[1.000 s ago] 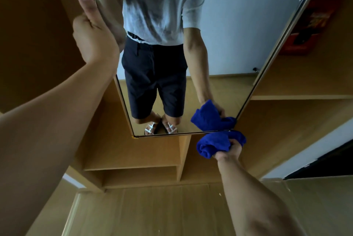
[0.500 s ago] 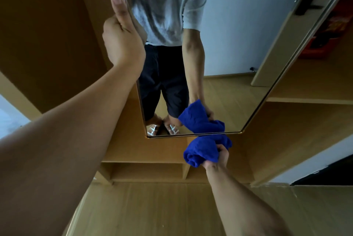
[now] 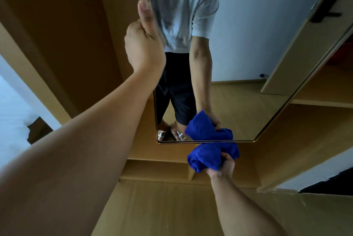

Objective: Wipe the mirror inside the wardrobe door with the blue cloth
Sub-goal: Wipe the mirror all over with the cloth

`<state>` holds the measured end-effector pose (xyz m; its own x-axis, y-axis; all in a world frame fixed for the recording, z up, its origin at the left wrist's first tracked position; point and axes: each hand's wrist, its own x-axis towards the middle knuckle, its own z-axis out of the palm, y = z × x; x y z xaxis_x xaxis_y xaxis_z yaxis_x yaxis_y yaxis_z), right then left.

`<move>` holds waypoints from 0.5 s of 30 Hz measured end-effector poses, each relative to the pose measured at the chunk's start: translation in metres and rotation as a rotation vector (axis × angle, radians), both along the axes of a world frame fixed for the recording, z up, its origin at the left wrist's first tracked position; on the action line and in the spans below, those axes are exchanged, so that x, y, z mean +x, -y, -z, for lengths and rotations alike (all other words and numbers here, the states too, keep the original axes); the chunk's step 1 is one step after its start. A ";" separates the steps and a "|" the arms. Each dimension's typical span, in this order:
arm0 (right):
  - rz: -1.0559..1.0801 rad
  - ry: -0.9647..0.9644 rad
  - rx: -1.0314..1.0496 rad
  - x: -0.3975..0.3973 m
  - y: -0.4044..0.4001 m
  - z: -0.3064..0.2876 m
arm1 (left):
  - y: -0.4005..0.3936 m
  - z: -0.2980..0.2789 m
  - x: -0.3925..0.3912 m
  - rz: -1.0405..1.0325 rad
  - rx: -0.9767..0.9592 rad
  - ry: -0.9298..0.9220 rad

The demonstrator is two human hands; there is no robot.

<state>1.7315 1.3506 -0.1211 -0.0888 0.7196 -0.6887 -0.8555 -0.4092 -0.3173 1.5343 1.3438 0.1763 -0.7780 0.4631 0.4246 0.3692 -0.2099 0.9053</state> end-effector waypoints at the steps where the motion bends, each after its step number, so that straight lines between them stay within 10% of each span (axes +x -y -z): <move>1: -0.048 -0.008 -0.018 -0.008 0.004 0.000 | 0.001 0.000 0.000 0.017 0.010 -0.007; 15: -0.427 -0.052 -0.045 -0.128 0.055 -0.016 | 0.001 0.000 -0.006 0.048 -0.033 -0.018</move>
<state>1.6035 1.2957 -0.1052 -0.4070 0.5801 -0.7055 -0.6210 -0.7422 -0.2520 1.5285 1.3424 0.1764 -0.7470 0.5136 0.4220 0.3754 -0.1980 0.9055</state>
